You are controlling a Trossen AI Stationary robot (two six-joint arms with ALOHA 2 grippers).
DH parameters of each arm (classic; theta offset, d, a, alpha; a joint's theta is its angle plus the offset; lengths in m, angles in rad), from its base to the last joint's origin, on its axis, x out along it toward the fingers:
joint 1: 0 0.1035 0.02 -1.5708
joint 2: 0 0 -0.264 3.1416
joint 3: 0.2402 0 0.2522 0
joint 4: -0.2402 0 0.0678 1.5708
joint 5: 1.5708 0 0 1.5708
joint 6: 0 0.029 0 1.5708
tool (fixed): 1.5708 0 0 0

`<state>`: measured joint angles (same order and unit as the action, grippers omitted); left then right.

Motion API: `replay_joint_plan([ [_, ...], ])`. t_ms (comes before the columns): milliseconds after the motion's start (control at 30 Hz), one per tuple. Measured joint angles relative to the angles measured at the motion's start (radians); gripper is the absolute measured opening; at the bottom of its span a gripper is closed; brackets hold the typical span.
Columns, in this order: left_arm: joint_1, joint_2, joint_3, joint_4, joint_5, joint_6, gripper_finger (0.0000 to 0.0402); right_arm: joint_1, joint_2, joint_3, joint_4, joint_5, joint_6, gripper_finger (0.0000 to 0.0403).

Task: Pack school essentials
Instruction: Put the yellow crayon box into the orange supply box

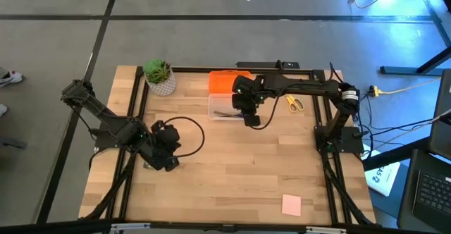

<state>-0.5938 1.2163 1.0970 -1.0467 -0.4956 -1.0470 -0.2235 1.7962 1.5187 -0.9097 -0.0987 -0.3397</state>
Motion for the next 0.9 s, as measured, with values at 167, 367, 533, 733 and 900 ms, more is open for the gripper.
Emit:
replay_joint_plan([
  [167,-0.001,0.0,0.0,-0.059,0.131,-0.354,0.0,0.068,0.0,0.103,-0.068,0.0,0.025,0.005],
  [367,-0.032,0.0,0.0,-0.091,0.265,-0.593,0.0,0.158,-0.001,0.197,-0.083,-0.032,0.071,0.0028],
  [533,-0.066,0.0,0.0,-0.164,0.345,-0.752,0.0,0.209,-0.001,0.24,-0.077,-0.126,0.1,0.0005],
  [733,-0.124,-0.001,-0.055,-0.174,0.427,-0.898,0.0,0.26,-0.001,0.246,-0.041,-0.166,0.124,0.0012],
  [900,-0.146,-0.001,-0.109,-0.155,0.468,-0.941,0.0,0.29,-0.001,0.246,-0.024,-0.166,0.122,0.0004],
])
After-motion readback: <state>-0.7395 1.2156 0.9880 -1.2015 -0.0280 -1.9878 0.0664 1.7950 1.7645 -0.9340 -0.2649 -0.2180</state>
